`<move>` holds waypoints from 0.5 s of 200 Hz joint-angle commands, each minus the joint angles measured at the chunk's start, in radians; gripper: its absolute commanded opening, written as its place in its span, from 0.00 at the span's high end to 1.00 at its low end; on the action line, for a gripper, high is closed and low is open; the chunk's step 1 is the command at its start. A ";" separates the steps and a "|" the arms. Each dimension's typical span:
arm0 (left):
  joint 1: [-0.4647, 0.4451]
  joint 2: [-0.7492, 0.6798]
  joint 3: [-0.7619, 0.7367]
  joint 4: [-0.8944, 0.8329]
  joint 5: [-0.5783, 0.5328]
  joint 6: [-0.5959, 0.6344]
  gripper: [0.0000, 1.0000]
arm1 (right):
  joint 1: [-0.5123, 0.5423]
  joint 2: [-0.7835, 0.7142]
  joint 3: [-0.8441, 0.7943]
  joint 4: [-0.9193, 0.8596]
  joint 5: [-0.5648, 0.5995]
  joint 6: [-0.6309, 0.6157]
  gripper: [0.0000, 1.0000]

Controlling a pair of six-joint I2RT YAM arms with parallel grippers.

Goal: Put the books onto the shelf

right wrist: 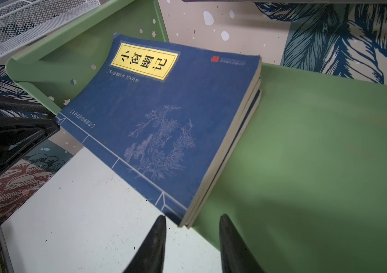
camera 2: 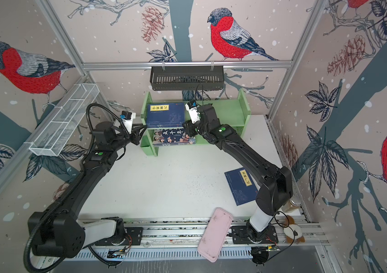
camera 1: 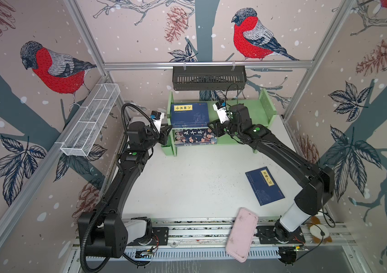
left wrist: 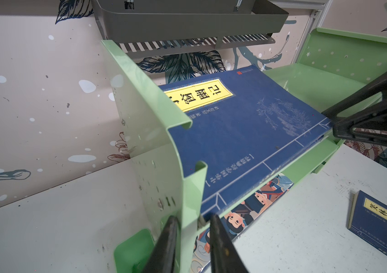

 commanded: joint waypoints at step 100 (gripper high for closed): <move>-0.003 -0.038 0.010 -0.032 0.001 -0.006 0.43 | 0.008 -0.084 -0.060 0.022 0.036 0.005 0.58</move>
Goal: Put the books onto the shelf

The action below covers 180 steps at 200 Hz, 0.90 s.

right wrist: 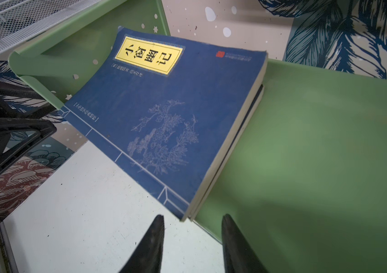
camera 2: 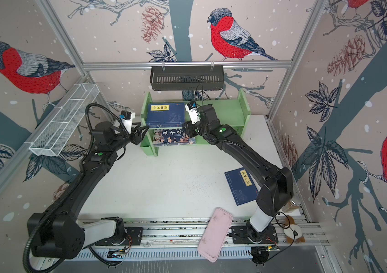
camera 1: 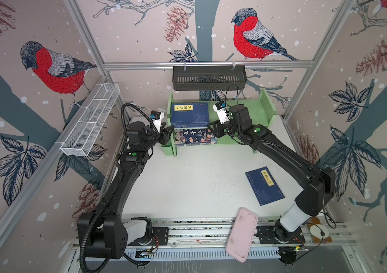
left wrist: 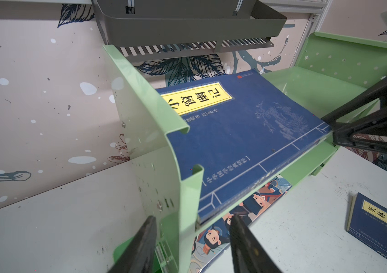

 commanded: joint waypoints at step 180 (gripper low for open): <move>-0.004 -0.078 -0.135 -0.173 0.479 -0.447 0.25 | -0.505 -0.630 -0.983 0.027 0.404 0.501 0.29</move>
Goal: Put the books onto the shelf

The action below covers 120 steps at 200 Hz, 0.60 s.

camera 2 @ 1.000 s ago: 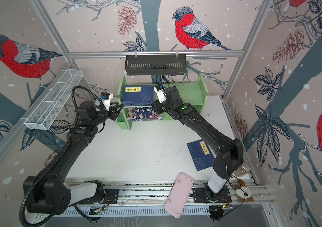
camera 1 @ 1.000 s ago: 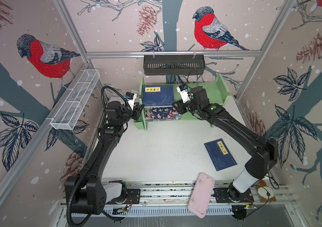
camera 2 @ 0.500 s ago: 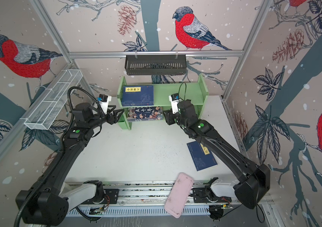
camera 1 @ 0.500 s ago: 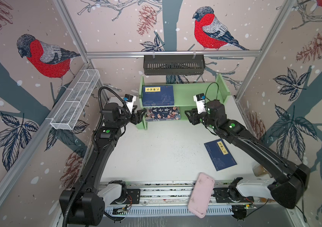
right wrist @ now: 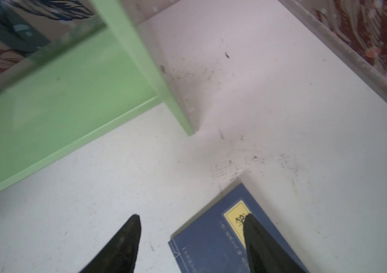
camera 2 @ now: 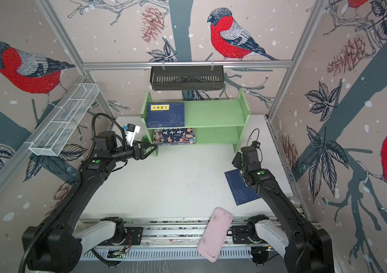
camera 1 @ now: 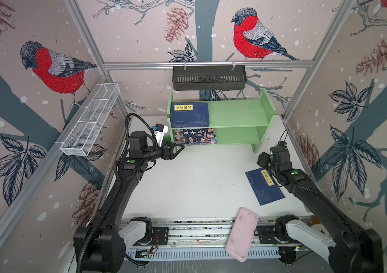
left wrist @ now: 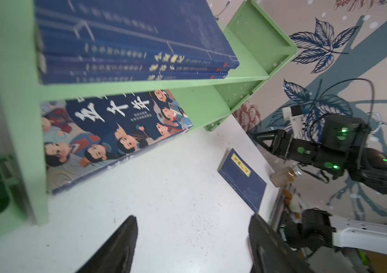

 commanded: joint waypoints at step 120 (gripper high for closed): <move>-0.047 0.003 -0.113 0.128 -0.062 -0.203 0.25 | -0.295 0.178 -0.051 -0.216 -0.256 0.085 0.24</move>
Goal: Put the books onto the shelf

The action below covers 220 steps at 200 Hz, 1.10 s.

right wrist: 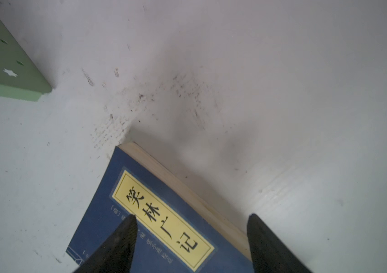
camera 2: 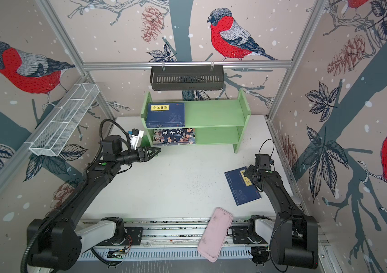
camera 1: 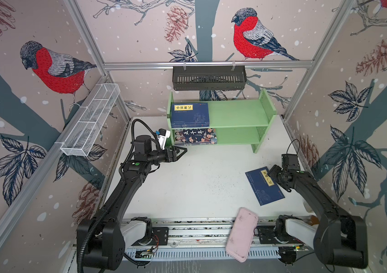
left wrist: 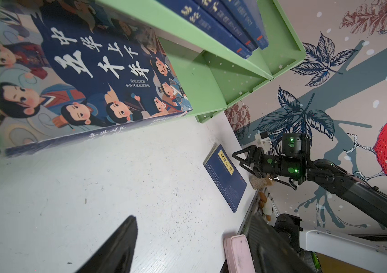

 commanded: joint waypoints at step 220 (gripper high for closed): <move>-0.029 0.010 -0.160 0.215 0.026 -0.069 0.26 | 0.442 0.057 -0.045 0.210 -0.138 0.216 0.28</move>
